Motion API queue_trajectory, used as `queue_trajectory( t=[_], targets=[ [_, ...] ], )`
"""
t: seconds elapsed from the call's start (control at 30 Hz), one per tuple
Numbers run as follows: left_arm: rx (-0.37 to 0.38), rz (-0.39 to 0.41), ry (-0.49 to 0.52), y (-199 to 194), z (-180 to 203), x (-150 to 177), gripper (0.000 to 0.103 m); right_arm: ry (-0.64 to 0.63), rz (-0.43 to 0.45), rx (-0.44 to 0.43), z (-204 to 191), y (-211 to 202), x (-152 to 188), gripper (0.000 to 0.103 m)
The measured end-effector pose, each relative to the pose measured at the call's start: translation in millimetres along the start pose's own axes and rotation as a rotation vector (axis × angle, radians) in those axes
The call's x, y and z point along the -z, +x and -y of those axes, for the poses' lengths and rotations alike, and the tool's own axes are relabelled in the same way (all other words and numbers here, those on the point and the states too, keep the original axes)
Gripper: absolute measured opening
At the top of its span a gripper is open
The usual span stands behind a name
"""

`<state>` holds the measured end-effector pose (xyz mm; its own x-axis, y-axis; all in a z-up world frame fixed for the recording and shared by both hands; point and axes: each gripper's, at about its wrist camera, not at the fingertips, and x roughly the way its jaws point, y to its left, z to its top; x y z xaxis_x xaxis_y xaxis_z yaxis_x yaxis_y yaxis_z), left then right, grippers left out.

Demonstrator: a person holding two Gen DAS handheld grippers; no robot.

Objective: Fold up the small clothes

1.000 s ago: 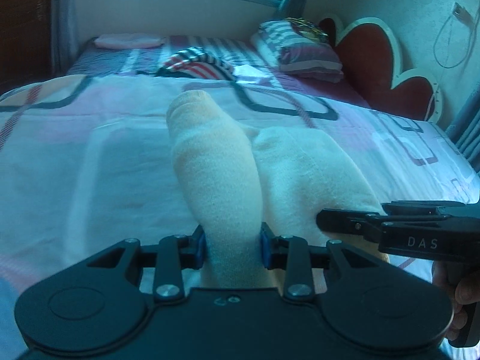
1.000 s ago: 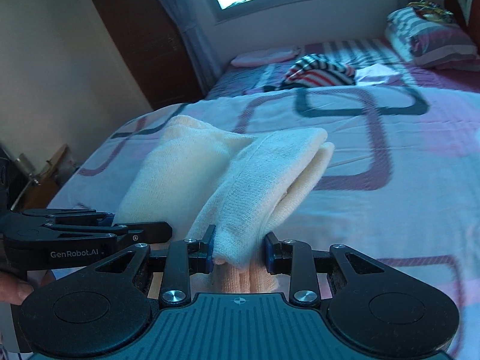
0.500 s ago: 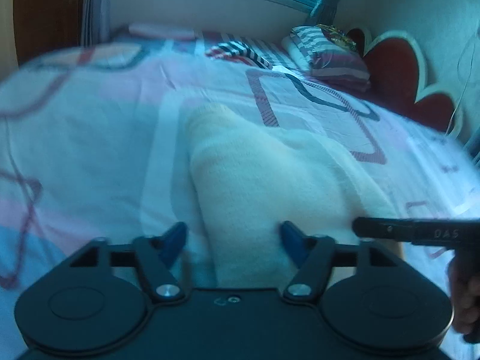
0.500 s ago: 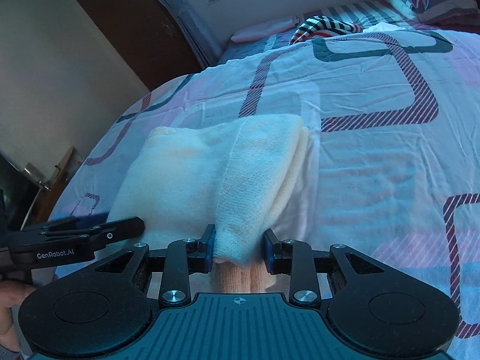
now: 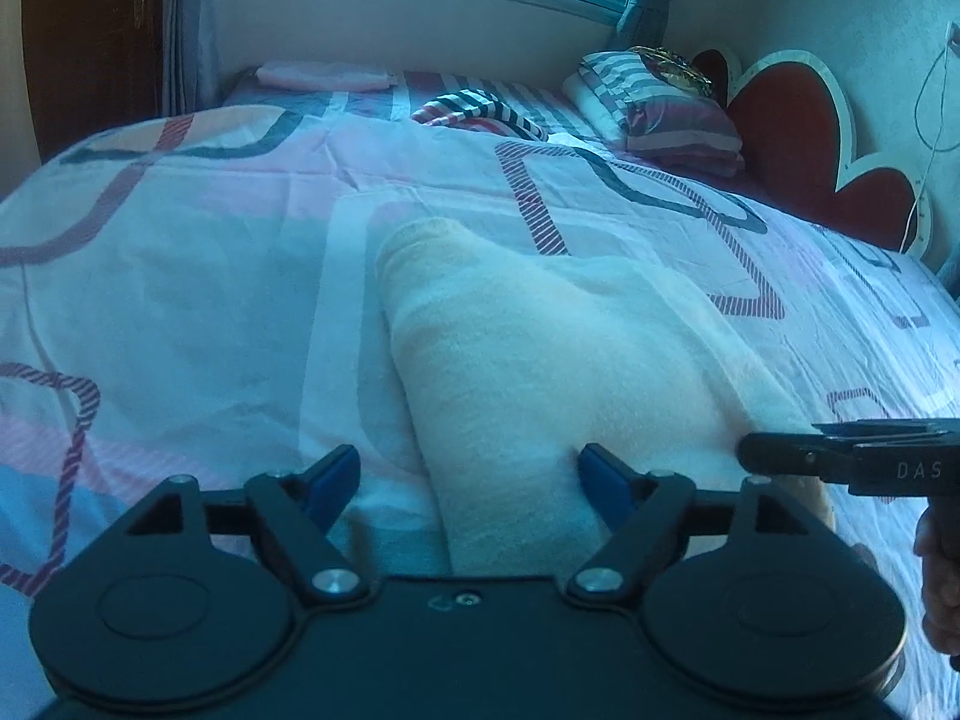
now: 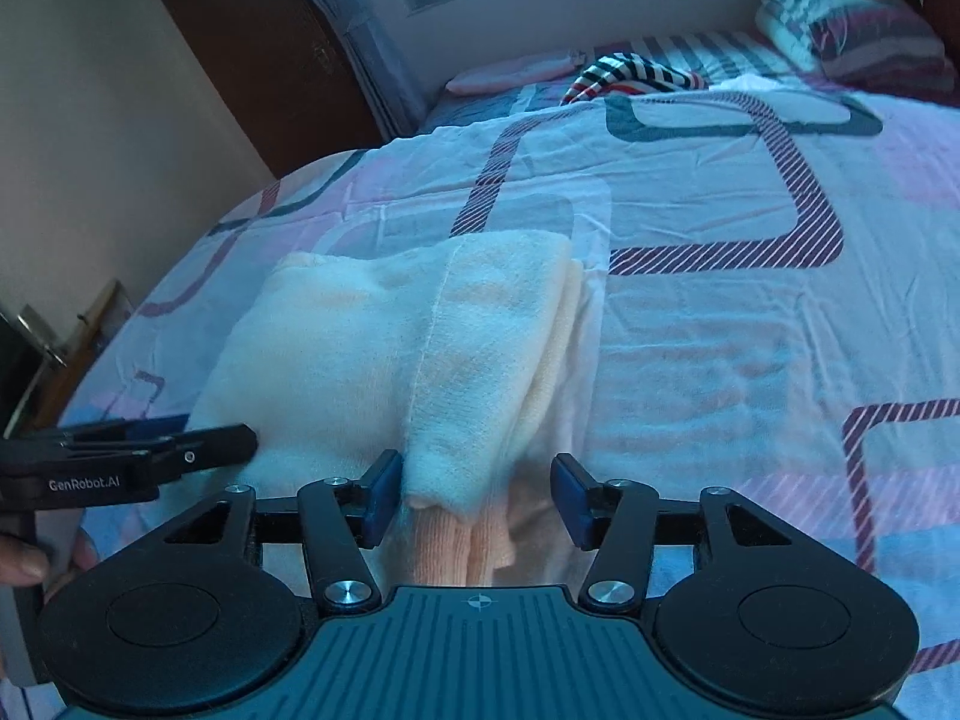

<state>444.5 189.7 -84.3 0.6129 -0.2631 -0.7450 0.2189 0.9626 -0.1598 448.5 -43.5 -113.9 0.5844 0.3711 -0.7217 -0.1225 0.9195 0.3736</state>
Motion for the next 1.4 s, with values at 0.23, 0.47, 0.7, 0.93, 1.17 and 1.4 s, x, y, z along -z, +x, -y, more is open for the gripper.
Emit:
queue_trajectory(
  t=[0.23,0.47,0.7,0.93,1.17,1.4],
  targets=[
    [0.003,0.007,-0.006,-26.8,5.4,11.9,0.076,-0.045,-0.016,0.022,-14.0,-13.4,4.7,0.053],
    [-0.006,-0.027,-0.074,-42.5,0.9,59.9,0.078,-0.05,-0.004,0.072,-11.3,-36.5,25.1,0.052],
    [-0.022,-0.014,-0.12,-65.3,7.8,89.2,0.076,-0.135,-0.066,0.042,-30.9,-51.4,68.1,0.05],
    [-0.074,-0.013,-0.068,-73.5,19.9,101.9,0.078,-0.165,-0.037,0.136,-20.0,-56.0,87.8,0.048],
    [-0.123,0.001,-0.082,-81.1,25.3,113.2,0.079,-0.165,-0.016,0.137,-18.7,-60.2,94.8,0.048],
    [-0.233,-0.05,-0.005,-93.2,46.5,132.8,0.078,-0.131,-0.045,0.146,-18.1,-81.3,106.6,0.048]
  ],
)
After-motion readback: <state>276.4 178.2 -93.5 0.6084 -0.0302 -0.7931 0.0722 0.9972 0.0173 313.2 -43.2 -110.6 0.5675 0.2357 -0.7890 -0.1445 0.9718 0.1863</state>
